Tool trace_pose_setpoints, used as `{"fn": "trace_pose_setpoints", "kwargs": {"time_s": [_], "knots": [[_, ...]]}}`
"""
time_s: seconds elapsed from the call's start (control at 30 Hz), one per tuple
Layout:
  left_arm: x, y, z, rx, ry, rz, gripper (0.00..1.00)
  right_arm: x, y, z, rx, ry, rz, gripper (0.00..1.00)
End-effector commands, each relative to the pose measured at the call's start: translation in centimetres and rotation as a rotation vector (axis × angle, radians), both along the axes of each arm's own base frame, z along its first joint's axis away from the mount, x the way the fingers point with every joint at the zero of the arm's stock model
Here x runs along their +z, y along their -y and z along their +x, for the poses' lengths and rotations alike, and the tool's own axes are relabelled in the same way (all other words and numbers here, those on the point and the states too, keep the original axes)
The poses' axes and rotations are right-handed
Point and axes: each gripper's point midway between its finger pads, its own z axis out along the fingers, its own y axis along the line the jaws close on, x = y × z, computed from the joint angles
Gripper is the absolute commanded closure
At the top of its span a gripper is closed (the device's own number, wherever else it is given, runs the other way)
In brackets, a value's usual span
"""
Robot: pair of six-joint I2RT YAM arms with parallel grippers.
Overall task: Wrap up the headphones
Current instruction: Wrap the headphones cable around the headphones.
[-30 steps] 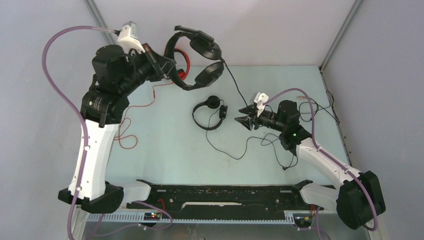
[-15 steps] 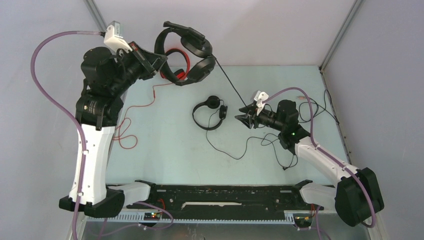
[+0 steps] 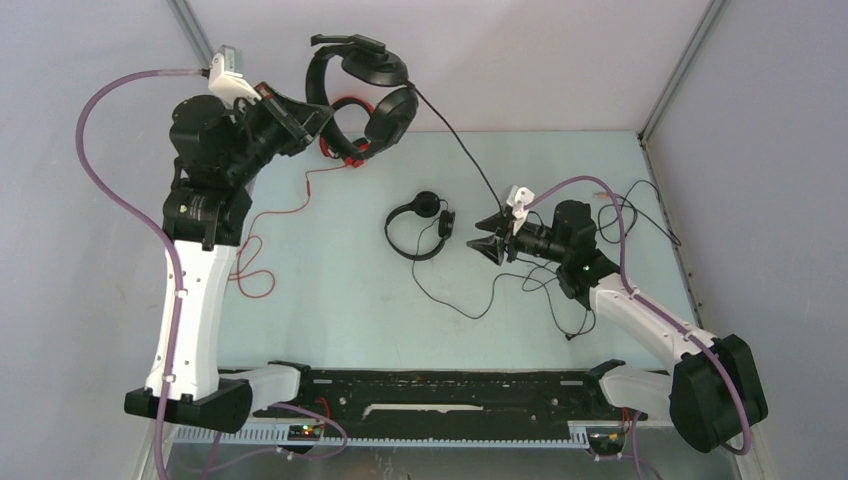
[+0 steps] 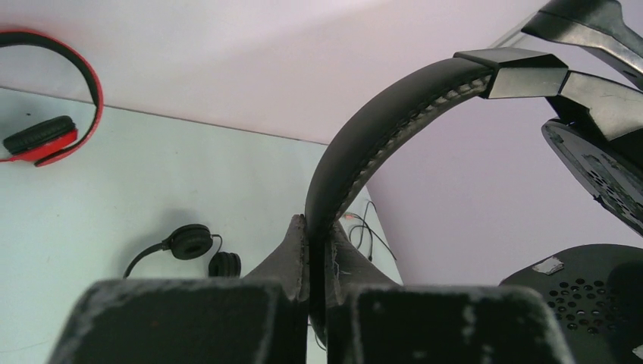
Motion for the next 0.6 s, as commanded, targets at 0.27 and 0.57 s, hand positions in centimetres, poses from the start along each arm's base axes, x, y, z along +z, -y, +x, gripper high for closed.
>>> {"fn": "trace_pose_setpoints", "kwargs": {"time_s": [0.27, 0.57], "knots": [[1.0, -2.2, 1.5, 0.086, 0.053, 0.014, 1.0, 0.3, -0.2, -1.3, 0.052, 0.001, 0.002, 0.46], [1.4, -1.3, 1.4, 0.031, 0.048, 0.004, 1.0, 0.8, 0.1, 0.9, 0.003, 0.081, 0.01, 0.34]]}}
